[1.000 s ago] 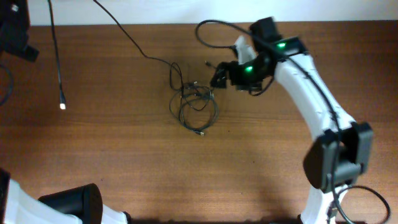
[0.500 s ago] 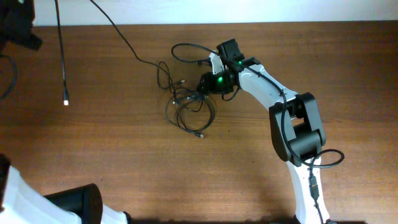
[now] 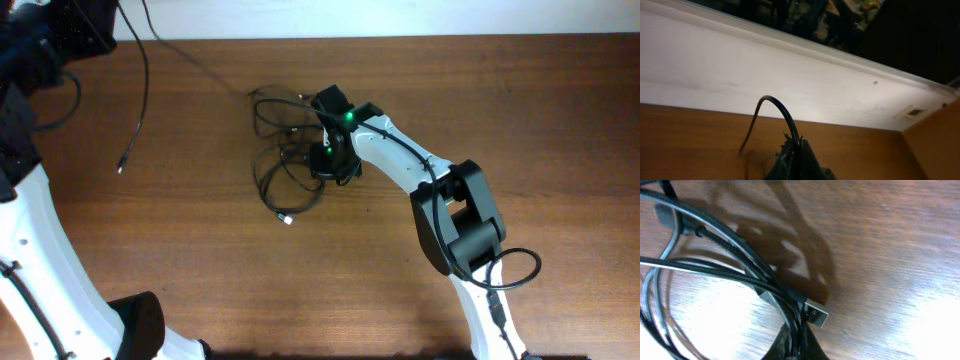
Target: Untangle cables
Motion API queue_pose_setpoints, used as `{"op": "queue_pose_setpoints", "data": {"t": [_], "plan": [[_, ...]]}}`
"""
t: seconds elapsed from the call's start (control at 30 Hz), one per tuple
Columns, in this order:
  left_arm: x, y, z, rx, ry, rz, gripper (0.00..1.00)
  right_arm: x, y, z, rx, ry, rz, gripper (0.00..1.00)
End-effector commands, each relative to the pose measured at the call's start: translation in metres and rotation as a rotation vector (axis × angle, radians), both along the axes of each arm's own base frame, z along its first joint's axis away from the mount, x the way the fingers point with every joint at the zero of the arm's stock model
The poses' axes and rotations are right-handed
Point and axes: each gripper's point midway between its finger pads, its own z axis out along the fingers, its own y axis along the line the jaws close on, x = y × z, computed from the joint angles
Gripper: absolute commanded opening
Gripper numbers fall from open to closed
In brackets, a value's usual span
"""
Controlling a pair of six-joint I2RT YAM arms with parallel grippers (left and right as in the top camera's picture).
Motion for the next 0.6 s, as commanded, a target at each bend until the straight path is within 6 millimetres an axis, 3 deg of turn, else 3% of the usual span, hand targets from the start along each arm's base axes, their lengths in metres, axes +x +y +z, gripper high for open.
{"op": "queue_pose_setpoints", "data": {"t": [0.0, 0.03, 0.07, 0.1, 0.17, 0.3, 0.37, 0.47, 0.5, 0.57], "plan": [[0.000, 0.024, 0.008, 0.066, -0.032, 0.122, 0.00, 0.001, -0.073, -0.003, -0.233, 0.020, -0.120, 0.04], [0.001, 0.037, 0.007, 0.087, -0.030, 0.192, 0.00, 0.009, -0.097, 0.026, -0.264, -0.023, -0.160, 0.04], [0.001, 0.045, 0.007, 0.101, -0.027, 0.234, 0.00, 0.014, -0.107, 0.045, -0.263, -0.056, -0.158, 0.04], [0.001, 0.059, 0.006, 0.127, -0.019, 0.314, 0.00, 0.018, -0.123, 0.079, -0.244, -0.111, -0.143, 0.04], [-0.005, 0.094, 0.004, 0.221, 0.000, 0.500, 0.00, 0.011, -0.176, 0.157, -0.214, -0.206, -0.175, 0.04], [-0.025, 0.140, 0.005, 0.327, 0.040, 0.769, 0.00, -0.010, -0.254, 0.237, -0.096, -0.323, -0.263, 0.04], [-0.040, 0.161, 0.008, 0.391, 0.062, 0.906, 0.00, -0.025, -0.302, 0.251, -0.090, -0.322, -0.374, 0.04], [-0.055, 0.186, 0.013, 0.409, 0.066, 1.021, 0.00, -0.040, -0.344, 0.247, -0.097, -0.274, -0.476, 0.04], [-0.058, 0.195, 0.013, 0.395, 0.064, 1.024, 0.00, -0.039, -0.342, 0.248, -0.042, -0.274, -0.474, 0.04], [-0.047, 0.185, 0.010, 0.367, 0.052, 0.934, 0.00, -0.035, -0.317, 0.248, 0.019, -0.274, -0.391, 0.04]]}}
